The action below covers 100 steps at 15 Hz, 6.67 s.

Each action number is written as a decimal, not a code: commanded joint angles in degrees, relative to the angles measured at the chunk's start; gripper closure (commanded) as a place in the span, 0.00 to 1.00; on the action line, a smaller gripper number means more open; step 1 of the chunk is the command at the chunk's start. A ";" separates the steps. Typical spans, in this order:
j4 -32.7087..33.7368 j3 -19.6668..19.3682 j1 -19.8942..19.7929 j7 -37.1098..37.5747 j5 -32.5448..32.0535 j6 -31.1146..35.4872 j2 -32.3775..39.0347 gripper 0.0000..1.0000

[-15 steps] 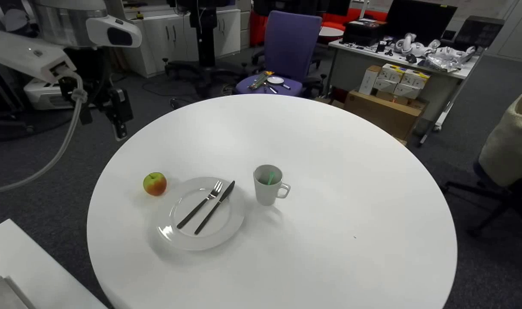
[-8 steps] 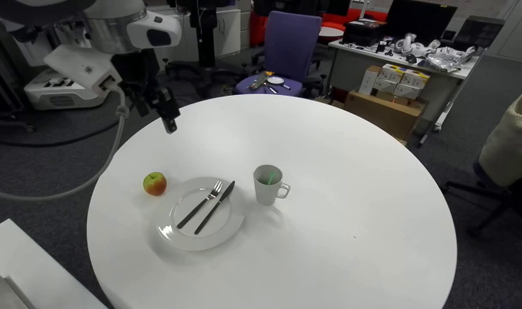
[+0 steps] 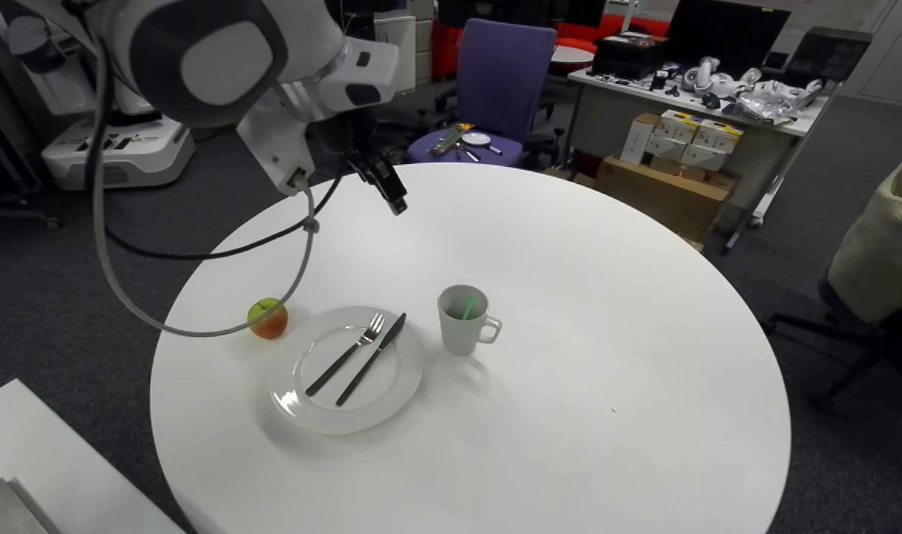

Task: Remove the green straw from the white mug and put it on the table

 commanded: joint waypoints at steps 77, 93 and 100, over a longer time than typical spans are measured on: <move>20.93 -11.86 14.84 130.02 -83.26 -44.50 34.60 1.00; 19.80 -3.93 2.11 127.40 -90.41 -42.49 17.89 1.00; 21.57 -6.95 -5.31 120.76 -90.02 -39.65 18.78 1.00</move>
